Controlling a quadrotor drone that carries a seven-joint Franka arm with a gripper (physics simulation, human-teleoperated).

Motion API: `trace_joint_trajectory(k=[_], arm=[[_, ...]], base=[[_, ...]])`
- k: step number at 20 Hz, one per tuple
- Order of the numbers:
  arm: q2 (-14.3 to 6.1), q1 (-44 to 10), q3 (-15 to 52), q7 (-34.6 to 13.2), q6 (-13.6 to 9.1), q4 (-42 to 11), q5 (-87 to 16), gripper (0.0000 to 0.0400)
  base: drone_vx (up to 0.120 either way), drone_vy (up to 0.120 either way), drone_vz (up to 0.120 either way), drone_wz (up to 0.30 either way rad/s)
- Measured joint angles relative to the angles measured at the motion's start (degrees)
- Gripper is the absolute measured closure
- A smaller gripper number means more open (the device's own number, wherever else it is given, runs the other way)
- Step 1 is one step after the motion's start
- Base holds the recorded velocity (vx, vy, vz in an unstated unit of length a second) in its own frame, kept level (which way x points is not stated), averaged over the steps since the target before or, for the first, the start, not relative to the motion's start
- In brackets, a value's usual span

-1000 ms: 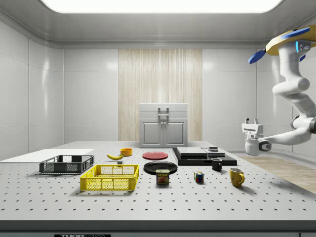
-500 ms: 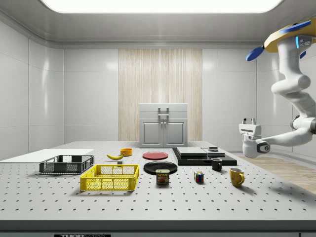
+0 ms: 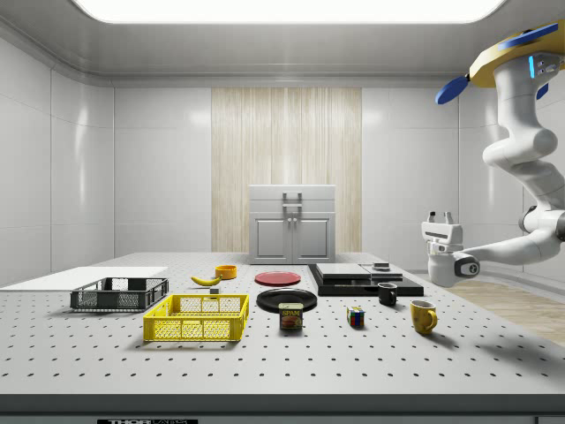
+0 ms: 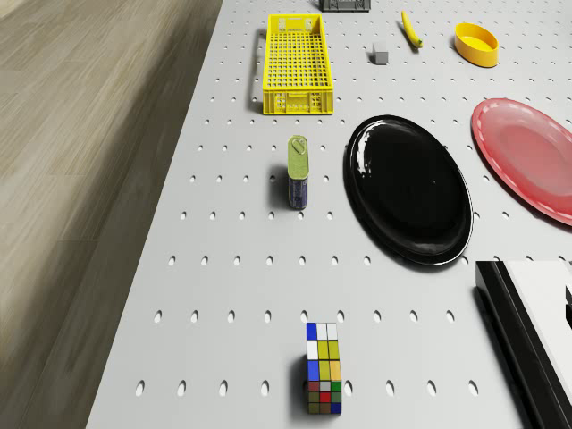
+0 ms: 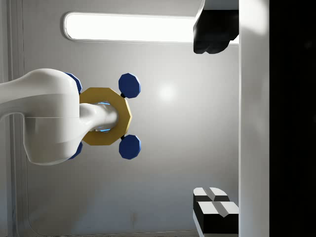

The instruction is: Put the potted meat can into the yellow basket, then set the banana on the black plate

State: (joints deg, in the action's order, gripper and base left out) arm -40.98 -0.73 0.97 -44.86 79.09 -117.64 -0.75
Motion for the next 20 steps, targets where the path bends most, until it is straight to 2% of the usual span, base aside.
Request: trace_joint_trajectory(k=[2,13,17,20], arm=[[-0.1,-0.1,0.3,0.0,0.1,-0.1,-0.4,0.0],[-0.5,-1.7,5.4,-1.0,0.7,-0.9,-7.6,0.0],[-0.9,-3.5,11.1,-2.1,1.0,-2.3,-15.7,0.0],[-1.7,-5.8,18.1,-3.7,1.5,-5.3,-25.9,0.0]], base=[[0.12,0.08,0.0,0.0],[0.12,0.0,0.0,0.0],[0.12,0.0,-0.1,0.0],[0.12,0.0,-0.12,0.0]])
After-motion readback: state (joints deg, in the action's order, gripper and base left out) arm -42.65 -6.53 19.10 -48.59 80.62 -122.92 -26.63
